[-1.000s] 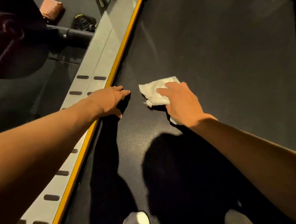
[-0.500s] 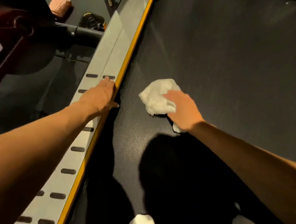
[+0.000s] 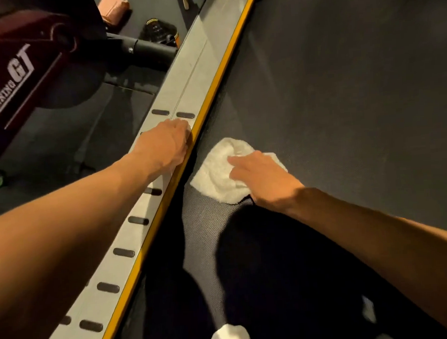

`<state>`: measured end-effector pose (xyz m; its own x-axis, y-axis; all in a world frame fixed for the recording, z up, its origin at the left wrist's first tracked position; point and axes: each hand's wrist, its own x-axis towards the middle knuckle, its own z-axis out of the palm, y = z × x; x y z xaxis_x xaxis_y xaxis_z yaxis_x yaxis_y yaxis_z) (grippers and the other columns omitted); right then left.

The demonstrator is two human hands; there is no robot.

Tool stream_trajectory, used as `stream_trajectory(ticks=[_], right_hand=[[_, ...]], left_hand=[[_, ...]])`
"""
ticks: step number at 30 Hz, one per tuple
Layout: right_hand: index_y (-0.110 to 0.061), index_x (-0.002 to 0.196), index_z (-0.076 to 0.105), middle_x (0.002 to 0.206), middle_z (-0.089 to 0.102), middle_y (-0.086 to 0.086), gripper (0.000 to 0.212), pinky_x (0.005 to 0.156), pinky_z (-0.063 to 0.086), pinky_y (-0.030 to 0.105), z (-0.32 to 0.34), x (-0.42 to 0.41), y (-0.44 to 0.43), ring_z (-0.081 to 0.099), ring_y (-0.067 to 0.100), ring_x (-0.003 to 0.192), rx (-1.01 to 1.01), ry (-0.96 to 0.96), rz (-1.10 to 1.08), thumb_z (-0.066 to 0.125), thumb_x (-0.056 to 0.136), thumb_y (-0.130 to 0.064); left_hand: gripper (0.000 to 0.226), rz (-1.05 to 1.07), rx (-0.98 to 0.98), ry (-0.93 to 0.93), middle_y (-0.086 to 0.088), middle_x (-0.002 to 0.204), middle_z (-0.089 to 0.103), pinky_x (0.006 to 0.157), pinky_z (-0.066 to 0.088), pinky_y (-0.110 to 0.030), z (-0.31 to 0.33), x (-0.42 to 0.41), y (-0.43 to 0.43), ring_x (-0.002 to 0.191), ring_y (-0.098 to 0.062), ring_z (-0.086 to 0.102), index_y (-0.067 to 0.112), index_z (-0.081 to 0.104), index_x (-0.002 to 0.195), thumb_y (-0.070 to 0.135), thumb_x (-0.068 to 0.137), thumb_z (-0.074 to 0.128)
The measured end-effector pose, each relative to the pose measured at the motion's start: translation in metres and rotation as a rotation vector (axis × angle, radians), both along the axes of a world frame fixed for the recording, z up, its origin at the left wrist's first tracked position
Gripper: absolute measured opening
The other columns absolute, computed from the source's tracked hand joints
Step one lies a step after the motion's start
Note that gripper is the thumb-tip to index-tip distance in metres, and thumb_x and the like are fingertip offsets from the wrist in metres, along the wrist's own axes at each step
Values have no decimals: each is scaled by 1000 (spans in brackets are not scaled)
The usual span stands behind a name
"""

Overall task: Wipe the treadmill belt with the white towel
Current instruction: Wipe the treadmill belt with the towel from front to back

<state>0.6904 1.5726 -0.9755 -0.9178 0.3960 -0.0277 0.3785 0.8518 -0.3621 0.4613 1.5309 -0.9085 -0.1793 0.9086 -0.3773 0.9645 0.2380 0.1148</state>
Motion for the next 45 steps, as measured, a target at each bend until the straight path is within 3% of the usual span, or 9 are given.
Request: stream_trajectory(ticks=[3,10,15,22,27,33,38,42,45], right_hand=[[-27,117,59,134,51,-5,46,82,39,35,15,-4,-6,49,26,115,-53,-72,130,58,76,-7],[-16,135,48,140,44,8,57,98,37,39,18,-29,17,38,32,127,-209,-4,-529,49,82,2],[-17,119,62,114,58,0,38,84,41,25,38,-24,-59,52,22,105,-430,6,-223,52,85,-2],[-18,135,49,146,38,8,56,103,33,44,28,-17,-1,37,33,126,-114,-65,-179,51,82,0],[-11,101,69,100,67,12,33,81,51,45,25,-11,-45,62,33,92,-317,-41,139,62,73,5],[-29,128,52,142,42,-5,46,95,32,39,10,-27,-7,38,23,126,-192,-37,-251,56,85,-15],[-13,77,65,75,63,5,34,53,45,35,30,-11,-53,61,30,64,-79,126,-293,80,50,1],[-16,65,44,66,49,8,27,74,41,42,41,9,-65,58,35,72,-154,32,-197,65,67,2],[-19,84,61,96,62,4,21,73,28,37,25,12,-35,54,32,98,-49,43,-383,56,72,-2]], left_hand=[[28,-24,-12,35,-9,113,56,89,52,-45,-3,-3,-7,98,-31,60,14,49,121,25,96,52],[29,-55,-25,62,-16,113,52,83,49,-43,-4,-4,-8,93,-34,60,9,43,120,26,97,49],[36,26,-36,7,-13,114,53,84,54,-47,-7,-3,-12,90,-33,62,14,40,124,22,94,57],[34,-68,35,10,-15,124,47,87,50,-41,-9,-1,-14,97,-29,57,8,39,127,22,98,49],[68,24,97,-66,-10,157,21,111,33,-43,-19,4,-33,139,-32,34,16,21,150,20,93,57],[57,82,136,-46,-9,160,18,113,20,-32,-29,21,-86,145,-27,23,12,25,152,24,99,44],[61,102,53,-42,-4,161,15,111,32,-43,-19,24,-85,144,-28,26,16,23,152,16,97,48],[70,189,60,-70,-4,159,19,112,35,-46,-26,32,-84,141,-31,31,15,26,151,4,88,55],[65,163,61,-46,-8,155,25,102,45,-51,-27,34,-79,131,-36,43,13,30,147,-2,88,52]])
